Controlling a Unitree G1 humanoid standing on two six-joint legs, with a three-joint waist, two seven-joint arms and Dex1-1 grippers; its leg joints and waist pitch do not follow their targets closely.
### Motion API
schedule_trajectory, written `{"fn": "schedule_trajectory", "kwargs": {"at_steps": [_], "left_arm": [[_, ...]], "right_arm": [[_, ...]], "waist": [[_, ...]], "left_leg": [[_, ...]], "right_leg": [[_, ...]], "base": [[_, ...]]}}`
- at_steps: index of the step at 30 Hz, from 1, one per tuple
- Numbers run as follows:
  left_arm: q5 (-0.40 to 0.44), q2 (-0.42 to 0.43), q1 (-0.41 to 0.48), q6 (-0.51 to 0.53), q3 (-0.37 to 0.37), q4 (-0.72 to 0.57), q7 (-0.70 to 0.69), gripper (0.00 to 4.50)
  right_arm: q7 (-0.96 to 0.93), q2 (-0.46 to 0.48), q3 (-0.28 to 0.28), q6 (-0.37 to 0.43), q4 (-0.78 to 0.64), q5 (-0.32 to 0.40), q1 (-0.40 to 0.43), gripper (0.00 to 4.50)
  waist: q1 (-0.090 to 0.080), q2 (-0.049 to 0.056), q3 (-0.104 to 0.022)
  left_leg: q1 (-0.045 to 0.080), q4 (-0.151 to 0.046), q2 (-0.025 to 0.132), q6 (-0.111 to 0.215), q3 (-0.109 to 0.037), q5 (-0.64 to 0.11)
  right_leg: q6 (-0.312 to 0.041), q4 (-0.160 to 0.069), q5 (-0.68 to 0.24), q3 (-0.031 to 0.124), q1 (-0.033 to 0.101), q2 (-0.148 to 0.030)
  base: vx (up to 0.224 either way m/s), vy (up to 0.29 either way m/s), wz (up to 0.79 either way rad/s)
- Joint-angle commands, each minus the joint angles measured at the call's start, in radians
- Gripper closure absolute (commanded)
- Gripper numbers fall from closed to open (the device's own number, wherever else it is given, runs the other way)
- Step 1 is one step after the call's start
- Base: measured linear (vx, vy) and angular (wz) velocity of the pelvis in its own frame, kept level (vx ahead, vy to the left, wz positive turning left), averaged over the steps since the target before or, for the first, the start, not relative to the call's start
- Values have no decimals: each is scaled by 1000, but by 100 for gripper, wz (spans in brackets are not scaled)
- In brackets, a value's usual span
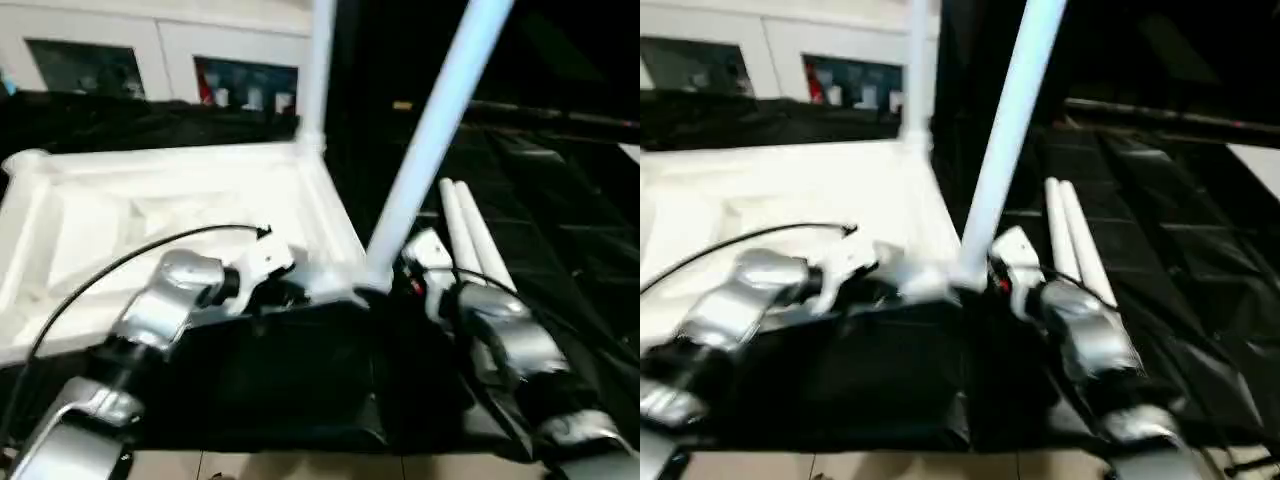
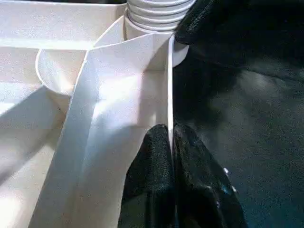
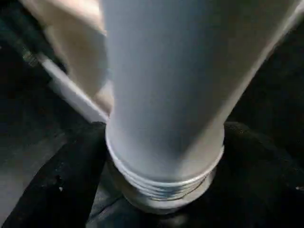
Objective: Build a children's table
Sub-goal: Rotate leg to tighten
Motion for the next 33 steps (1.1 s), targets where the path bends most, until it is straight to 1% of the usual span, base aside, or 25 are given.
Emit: {"fn": "schedule_trajectory", "kwargs": {"at_steps": [1, 2, 3, 4, 5, 6, 7, 8, 9, 11, 12, 13, 14, 15, 17, 20, 23, 25, 26, 28, 29, 30, 31, 32, 33], "left_arm": [[-30, -11, 36, 14, -40, 3, -71, 450], [-30, -11, 36, 13, -40, 3, -72, 450], [-30, -9, 39, 12, -39, 0, -74, 450], [-33, -8, 42, 14, -40, -5, -79, 450], [-35, -7, 46, 18, -39, -11, -81, 450], [-36, -7, 47, 19, -38, -13, -81, 450], [-41, -6, 51, 24, -36, -21, -83, 450], [-44, -4, 53, 26, -36, -25, -85, 450], [-46, -2, 54, 28, -37, -28, -86, 450], [-49, 3, 58, 35, -37, -41, -92, 450], [-49, 4, 59, 36, -37, -42, -93, 450], [-50, 4, 60, 38, -36, -44, -95, 450], [-49, 6, 61, 40, -36, -48, -97, 450], [-49, 6, 62, 42, -35, -50, -97, 450], [-49, 7, 64, 44, -35, -53, -96, 450], [-50, 9, 68, 51, -38, -59, -100, 450], [-49, 7, 69, 56, -37, -61, -96, 450], [-43, -1, 70, 63, -37, -60, -81, 450], [-37, -7, 70, 69, -38, -59, -68, 450], [5, -50, 51, 67, -33, -11, 36, 450], [23, -80, 37, 72, -29, 19, 96, 450], [40, -111, 22, 76, -23, 49, 157, 450], [40, -111, 22, 76, -23, 49, 157, 450], [63, -173, -7, 105, -11, 99, 267, 450], [64, -177, -9, 108, -10, 102, 274, 450]], "right_arm": [[30, -22, 2, 6, -15, 5, 12, 55], [30, -22, 2, 6, -15, 5, 12, 55], [38, -22, 2, 2, -16, 6, 13, 55], [34, -18, 0, -4, -10, 5, 11, 55], [35, -13, -3, -6, -10, 10, 9, 55], [35, -11, -4, -6, -9, 12, 8, 55], [35, 0, -9, -9, -8, 22, 4, 55], [42, 5, -12, -6, -12, 30, 3, 82], [46, 7, -11, -6, -14, 32, 3, 90], [61, 8, -7, 1, -27, 39, 7, 95], [64, 8, -8, 2, -29, 40, 7, 95], [68, 9, -9, 4, -31, 41, 8, 106], [75, 13, -10, 5, -32, 42, 11, 122], [76, 15, -8, 4, -32, 41, 13, 125], [78, 17, -5, 3, -32, 41, 18, 132], [80, 21, -4, 4, -37, 44, 29, 155], [80, 25, -4, 5, -40, 50, 38, 168], [61, 37, -14, 9, -35, 58, 44, 172], [44, 47, -23, 12, -31, 63, 47, 173], [-90, 88, -58, 2, 28, 42, 33, 173], [-166, 112, -77, -1, 62, 33, 25, 174], [-242, 135, -96, -1, 92, 26, 18, 174], [-242, 135, -96, -1, 92, 26, 18, 175], [-375, 181, -135, 22, 133, 30, 6, 175], [-385, 185, -138, 24, 136, 31, 5, 175]], "waist": [[3, -2, -42], [5, -1, -41], [6, -3, -39], [8, -2, -37], [9, -5, -37], [10, -4, -36], [11, -3, -37], [10, -6, -38], [10, -5, -39], [9, -8, -41], [9, -7, -41], [8, -7, -41], [7, -9, -41], [8, -8, -41], [7, -9, -41], [8, -7, -40], [7, -7, -40], [7, -8, -40], [8, -7, -40], [6, -7, -37], [5, -7, -35], [4, -6, -34], [4, -6, -31], [5, -6, -32], [3, -6, -33]], "left_leg": [[3, -51, 29, 87, 5, -113], [4, -52, 30, 82, 5, -125], [5, -54, 31, 69, 4, -148], [6, -56, 32, 57, 3, -173], [8, -58, 33, 46, 3, -184], [6, -59, 33, 40, 2, -186], [8, -59, 33, 32, 1, -187], [7, -58, 32, 31, 1, -179], [7, -58, 32, 31, 1, -172], [5, -55, 30, 44, 2, -135], [5, -54, 30, 47, 3, -129], [6, -53, 30, 52, 3, -122], [5, -52, 29, 57, 4, -114], [6, -51, 29, 59, 4, -112], [5, -51, 28, 62, 4, -112], [6, -51, 30, 56, 3, -121], [7, -52, 29, 52, 3, -130], [8, -52, 29, 50, 3, -135], [9, -53, 29, 46, 3, -140], [10, -55, 30, 36, 3, -156], [12, -59, 30, 22, 3, -183], [12, -60, 30, 11, 1, -196], [16, -64, 30, -10, 0, -236], [16, -65, 30, -17, -3, -252], [15, -66, 31, -29, -4, -261]], "right_leg": [[-252, -53, 35, 25, 52, -46], [-249, -55, 11, 26, 51, -47], [-243, -59, -38, 26, 50, -49], [-232, -63, -88, 27, 48, -50], [-222, -66, -123, 27, 48, -51], [-217, -65, -136, 28, 49, -52], [-209, -66, -146, 28, 47, -52], [-207, -64, -133, 28, 48, -51], [-208, -62, -122, 28, 48, -51], [-218, -56, -59, 27, 51, -48], [-221, -54, -49, 27, 52, -48], [-226, -54, -38, 27, 51, -48], [-229, -53, -29, 27, 53, -48], [-231, -53, -26, 27, 52, -48], [-232, -53, -29, 27, 53, -48], [-229, -54, -48, 27, 52, -49], [-229, -55, -58, 27, 52, -48], [-228, -56, -63, 27, 52, -48], [-226, -57, -73, 27, 52, -49], [-224, -60, -97, 28, 48, -49], [-213, -67, -150, 28, 46, -49], [-207, -68, -179, 28, 45, -50], [-189, -77, -261, 28, 40, -52], [-179, -79, -291, 28, 41, -55], [-165, -81, -308, 30, 39, -54]], "base": [[0, 0, 0], [0, 0, 0], [0, 0, 0], [0, 0, 0], [0, 0, 0], [0, 0, 0], [0, 0, 0], [0, 0, 0], [0, 0, 0], [0, 0, 0], [0, 0, 0], [0, 0, 0], [0, 0, 0], [0, 0, 0], [0, 0, 0], [0, 0, 0], [0, 0, 0], [0, 0, 0], [0, 0, 0], [0, 0, 0], [0, 0, 0], [0, 0, 0], [0, 0, 0], [0, 0, 0], [0, 0, 0]]}}
